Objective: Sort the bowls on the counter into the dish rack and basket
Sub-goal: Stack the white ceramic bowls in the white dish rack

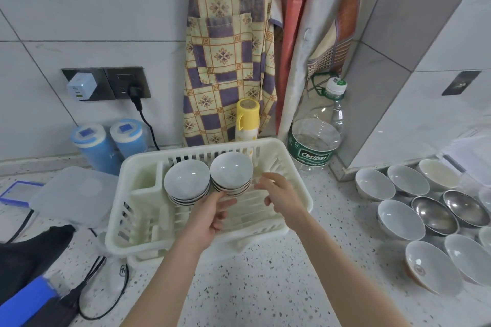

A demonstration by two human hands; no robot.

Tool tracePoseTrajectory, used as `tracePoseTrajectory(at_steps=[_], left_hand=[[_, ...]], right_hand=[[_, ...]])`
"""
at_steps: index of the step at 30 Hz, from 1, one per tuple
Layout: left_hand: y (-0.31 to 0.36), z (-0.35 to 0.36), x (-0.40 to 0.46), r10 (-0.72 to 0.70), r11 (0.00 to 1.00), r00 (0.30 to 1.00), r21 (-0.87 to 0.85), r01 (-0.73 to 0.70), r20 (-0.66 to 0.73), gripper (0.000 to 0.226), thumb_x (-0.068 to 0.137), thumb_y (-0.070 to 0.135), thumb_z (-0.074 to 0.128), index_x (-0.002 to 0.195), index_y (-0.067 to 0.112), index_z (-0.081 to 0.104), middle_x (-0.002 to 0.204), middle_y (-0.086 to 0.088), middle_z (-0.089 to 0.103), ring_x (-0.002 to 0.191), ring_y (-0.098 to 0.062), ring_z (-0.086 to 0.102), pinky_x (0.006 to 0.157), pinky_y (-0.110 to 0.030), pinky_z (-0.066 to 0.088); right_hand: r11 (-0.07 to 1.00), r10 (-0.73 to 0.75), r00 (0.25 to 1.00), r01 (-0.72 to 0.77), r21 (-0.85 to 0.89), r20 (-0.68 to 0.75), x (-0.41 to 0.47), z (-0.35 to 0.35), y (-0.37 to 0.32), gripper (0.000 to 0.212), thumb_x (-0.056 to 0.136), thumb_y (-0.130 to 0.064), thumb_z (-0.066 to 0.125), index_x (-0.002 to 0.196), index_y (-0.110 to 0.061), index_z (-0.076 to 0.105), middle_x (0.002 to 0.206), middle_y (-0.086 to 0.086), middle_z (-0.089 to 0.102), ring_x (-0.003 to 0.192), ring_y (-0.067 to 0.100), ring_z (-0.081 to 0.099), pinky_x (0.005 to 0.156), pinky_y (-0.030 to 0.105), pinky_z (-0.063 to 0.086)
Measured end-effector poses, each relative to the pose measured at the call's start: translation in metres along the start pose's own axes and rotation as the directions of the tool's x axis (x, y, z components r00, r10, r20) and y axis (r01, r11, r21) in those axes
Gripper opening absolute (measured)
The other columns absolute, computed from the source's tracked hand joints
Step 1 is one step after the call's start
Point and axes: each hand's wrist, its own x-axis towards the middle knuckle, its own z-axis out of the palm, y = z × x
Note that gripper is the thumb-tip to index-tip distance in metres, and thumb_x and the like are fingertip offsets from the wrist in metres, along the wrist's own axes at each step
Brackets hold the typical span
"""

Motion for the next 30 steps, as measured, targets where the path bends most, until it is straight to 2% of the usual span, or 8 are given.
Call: tracePoseTrajectory(at_steps=[3,6,12,16,19,22,26,30], left_hand=[[-0.011,0.008,-0.017,0.020,0.999,1.000,-0.047,-0.019,0.024,0.017,0.094,0.024,0.059,0.104,0.011,0.065,0.087,-0.005,0.079,0.041,-0.006,0.045,0.031,-0.016,0.022],[-0.026,0.023,-0.030,0.033,0.998,0.999,-0.048,-0.032,0.019,0.018,0.094,0.022,0.058,0.105,0.010,0.066,0.080,-0.003,0.078,0.042,-0.007,0.045,0.031,-0.017,0.024],[-0.063,0.074,-0.051,0.017,1.000,1.000,0.023,-0.017,0.002,0.016,0.095,0.019,0.053,0.102,0.010,0.065,0.069,-0.001,0.071,0.042,-0.009,0.044,0.032,-0.018,0.024],[-0.094,0.128,-0.059,0.104,0.993,0.992,0.065,-0.099,-0.075,0.011,0.094,0.015,0.053,0.094,0.013,0.063,0.069,-0.003,0.064,0.043,-0.010,0.040,0.035,-0.018,0.021],[-0.118,0.177,-0.067,0.133,0.987,0.991,0.098,-0.130,-0.033,0.012,0.093,0.015,0.052,0.092,0.010,0.064,0.063,-0.002,0.062,0.041,-0.009,0.040,0.035,-0.019,0.022],[-0.150,0.226,-0.071,0.063,0.961,0.997,0.265,-0.074,0.050,0.015,0.092,0.020,0.053,0.097,0.011,0.065,0.066,0.002,0.067,0.044,-0.011,0.044,0.037,-0.021,0.025],[-0.203,0.284,-0.069,-0.108,0.843,0.991,0.536,0.049,0.079,0.019,0.094,0.038,0.054,0.102,0.022,0.060,0.090,0.002,0.069,0.054,-0.013,0.045,0.041,-0.020,0.027],[-0.246,0.323,-0.069,-0.218,0.785,0.974,0.605,0.135,0.067,0.016,0.092,0.047,0.054,0.103,0.035,0.052,0.099,0.002,0.068,0.058,-0.013,0.044,0.040,-0.019,0.026]], right_hand=[[0.987,-0.075,0.996,0.082,0.137,-0.057,-0.024,-0.019,0.008,0.020,0.094,-0.028,0.055,0.113,-0.027,0.062,0.083,-0.011,0.076,0.044,0.002,0.048,0.043,0.012,0.038],[0.976,-0.101,0.992,0.115,0.186,-0.081,-0.043,-0.043,0.022,0.018,0.095,-0.025,0.053,0.108,-0.028,0.065,0.083,-0.005,0.076,0.047,0.006,0.046,0.042,0.012,0.036],[0.976,-0.058,0.988,0.086,0.201,-0.141,-0.060,-0.110,0.061,0.019,0.096,-0.023,0.051,0.105,-0.023,0.069,0.083,-0.001,0.076,0.046,0.007,0.046,0.041,0.014,0.036],[0.970,-0.007,0.981,0.053,0.239,-0.192,-0.069,-0.169,0.089,0.018,0.096,-0.021,0.053,0.101,-0.020,0.070,0.081,0.001,0.076,0.045,0.008,0.043,0.041,0.012,0.034],[0.966,0.039,0.976,0.019,0.259,-0.216,-0.077,-0.216,0.114,0.018,0.096,-0.021,0.053,0.100,-0.020,0.070,0.081,0.002,0.076,0.043,0.007,0.041,0.040,0.013,0.033],[0.956,0.088,0.961,-0.007,0.294,-0.264,-0.086,-0.260,0.141,0.017,0.096,-0.023,0.056,0.094,-0.020,0.072,0.078,0.003,0.075,0.044,0.008,0.039,0.040,0.014,0.033],[0.949,0.190,0.926,-0.089,0.301,-0.326,-0.100,-0.306,0.182,0.020,0.094,-0.023,0.055,0.086,-0.016,0.073,0.073,0.004,0.075,0.042,0.003,0.042,0.046,0.016,0.035],[0.878,0.404,0.869,-0.280,0.388,-0.286,-0.113,-0.350,0.220,0.039,0.097,-0.033,0.052,0.084,-0.003,0.073,0.070,0.012,0.075,0.040,0.007,0.041,0.040,0.019,0.029]])
